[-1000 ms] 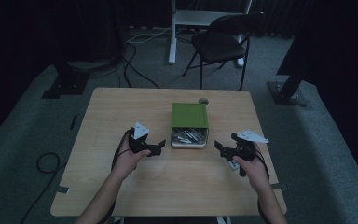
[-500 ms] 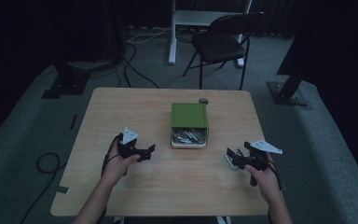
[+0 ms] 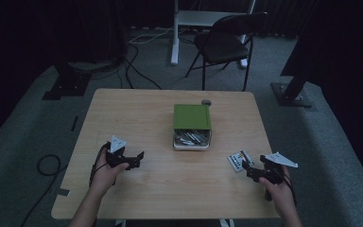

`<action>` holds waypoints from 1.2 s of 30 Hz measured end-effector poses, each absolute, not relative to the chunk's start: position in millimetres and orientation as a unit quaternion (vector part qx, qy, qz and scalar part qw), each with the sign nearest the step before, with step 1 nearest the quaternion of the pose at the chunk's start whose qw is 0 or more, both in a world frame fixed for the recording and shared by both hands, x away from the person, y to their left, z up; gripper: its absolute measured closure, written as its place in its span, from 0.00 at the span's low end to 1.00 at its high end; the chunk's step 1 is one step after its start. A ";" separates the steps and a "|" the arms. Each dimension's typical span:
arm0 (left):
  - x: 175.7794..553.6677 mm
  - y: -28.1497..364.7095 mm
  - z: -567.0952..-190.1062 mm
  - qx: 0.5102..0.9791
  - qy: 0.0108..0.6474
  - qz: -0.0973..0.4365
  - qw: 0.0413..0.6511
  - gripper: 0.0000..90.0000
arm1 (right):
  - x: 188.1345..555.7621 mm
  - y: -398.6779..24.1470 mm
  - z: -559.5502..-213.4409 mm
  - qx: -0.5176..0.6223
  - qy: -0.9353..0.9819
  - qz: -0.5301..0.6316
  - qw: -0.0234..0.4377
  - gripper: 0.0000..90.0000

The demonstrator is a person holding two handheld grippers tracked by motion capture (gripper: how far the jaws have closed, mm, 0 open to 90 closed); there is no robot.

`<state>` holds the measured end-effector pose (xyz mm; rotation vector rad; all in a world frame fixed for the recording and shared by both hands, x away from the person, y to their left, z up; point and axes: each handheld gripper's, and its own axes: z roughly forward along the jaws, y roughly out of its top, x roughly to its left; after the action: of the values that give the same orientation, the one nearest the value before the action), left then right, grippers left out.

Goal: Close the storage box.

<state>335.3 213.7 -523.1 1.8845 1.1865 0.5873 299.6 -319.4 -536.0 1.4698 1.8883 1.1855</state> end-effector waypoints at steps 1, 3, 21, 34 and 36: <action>333.4 217.3 -523.5 0.744 0.476 0.232 0.408 0.02 | 298.1 -321.5 -537.8 0.539 0.685 0.429 0.234 0.13; 330.8 222.2 -523.6 0.740 0.481 0.233 0.407 0.02 | 295.3 -325.7 -540.9 0.544 0.685 0.423 0.236 0.13; 303.3 257.3 -544.1 0.719 0.548 0.220 0.366 0.02 | 281.8 -342.5 -559.4 0.587 0.673 0.374 0.249 0.13; 290.2 276.6 -548.5 0.691 0.588 0.251 0.337 0.02 | 284.1 -344.8 -565.2 0.609 0.672 0.342 0.245 0.13; 289.1 279.2 -549.4 0.684 0.594 0.256 0.338 0.02 | 285.1 -343.8 -565.7 0.610 0.676 0.335 0.242 0.13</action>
<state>289.1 279.2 -549.4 1.7828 1.5465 0.6665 285.1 -343.8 -565.7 1.6666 1.8483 0.9169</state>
